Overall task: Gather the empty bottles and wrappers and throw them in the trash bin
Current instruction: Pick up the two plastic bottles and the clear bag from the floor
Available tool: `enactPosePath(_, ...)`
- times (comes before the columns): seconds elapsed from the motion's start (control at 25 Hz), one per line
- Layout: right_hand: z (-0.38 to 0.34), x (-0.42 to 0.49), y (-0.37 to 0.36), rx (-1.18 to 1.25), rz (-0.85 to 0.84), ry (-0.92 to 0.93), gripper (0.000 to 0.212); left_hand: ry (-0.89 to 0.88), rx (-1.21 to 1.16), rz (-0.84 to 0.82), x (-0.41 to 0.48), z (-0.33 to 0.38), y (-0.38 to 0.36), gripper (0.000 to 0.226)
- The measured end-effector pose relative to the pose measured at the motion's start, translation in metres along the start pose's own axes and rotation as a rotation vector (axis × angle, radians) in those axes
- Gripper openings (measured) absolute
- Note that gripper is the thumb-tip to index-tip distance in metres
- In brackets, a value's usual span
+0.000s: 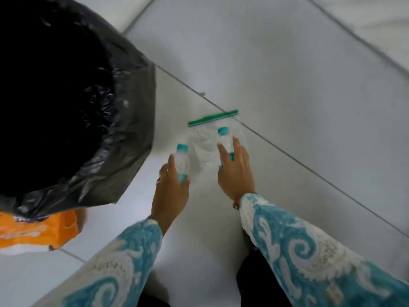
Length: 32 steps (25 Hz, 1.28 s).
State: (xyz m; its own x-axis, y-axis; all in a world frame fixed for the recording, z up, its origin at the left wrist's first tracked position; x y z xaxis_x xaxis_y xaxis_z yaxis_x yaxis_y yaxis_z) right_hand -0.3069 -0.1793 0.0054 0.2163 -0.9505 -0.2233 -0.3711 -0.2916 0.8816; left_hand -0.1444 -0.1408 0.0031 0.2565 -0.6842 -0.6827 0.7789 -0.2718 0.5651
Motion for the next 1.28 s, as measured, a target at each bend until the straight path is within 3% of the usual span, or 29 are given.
enactPosePath(0.16, 0.036, 0.045, -0.004, 0.038, 0.002, -0.003, 0.057, 0.026, -0.207, -0.038, 0.049, 0.06, -0.044, 0.065)
enactPosePath(0.32, 0.062, 0.067, -0.03, 0.157, -0.055, -0.046, 0.061, 0.032, -0.296, -0.077, 0.079, 0.07, -0.085, 0.066)
enactPosePath(0.4, 0.073, 0.068, -0.034, 0.24, -0.058, -0.082, 0.066, 0.039, -0.249, -0.04, 0.089, 0.063, -0.093, 0.069)
enactPosePath(0.52, 0.094, 0.063, -0.032, 0.13, -0.069, -0.184, 0.068, 0.15, -0.05, 0.116, 0.1, 0.059, -0.095, 0.071)
enactPosePath(0.64, 0.109, 0.063, -0.032, 0.22, -0.186, -0.376, 0.064, 0.274, -0.154, 0.099, 0.105, 0.068, -0.101, 0.073)
enactPosePath(0.76, 0.105, 0.065, -0.039, 0.364, -0.228, -0.433, 0.063, 0.318, -0.247, 0.113, 0.106, 0.071, -0.106, 0.066)
enactPosePath(1.04, 0.09, 0.07, -0.039, 0.619, -0.114, -0.508, 0.046, 0.337, -0.451, 0.076, 0.085, 0.078, -0.096, 0.05)
enactPosePath(1.28, 0.041, 0.023, -0.019, 0.749, -0.151, -0.542, 0.032, 0.368, -0.616, 0.064, 0.03, 0.042, -0.063, 0.043)
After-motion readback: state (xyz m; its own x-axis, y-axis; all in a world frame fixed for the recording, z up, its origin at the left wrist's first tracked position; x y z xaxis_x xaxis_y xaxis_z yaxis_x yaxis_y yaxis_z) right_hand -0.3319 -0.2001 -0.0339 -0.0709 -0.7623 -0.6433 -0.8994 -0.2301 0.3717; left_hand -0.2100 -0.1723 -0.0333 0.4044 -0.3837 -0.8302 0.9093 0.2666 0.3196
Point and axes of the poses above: each hand's wrist, its own x-axis towards the middle knuckle, its own y-axis out of the back of the hand, z = x × y, the point moved 4 cm from there along x, towards the middle knuckle, and after that the axes turned 11 degrees about y, right-handed, at the moved point
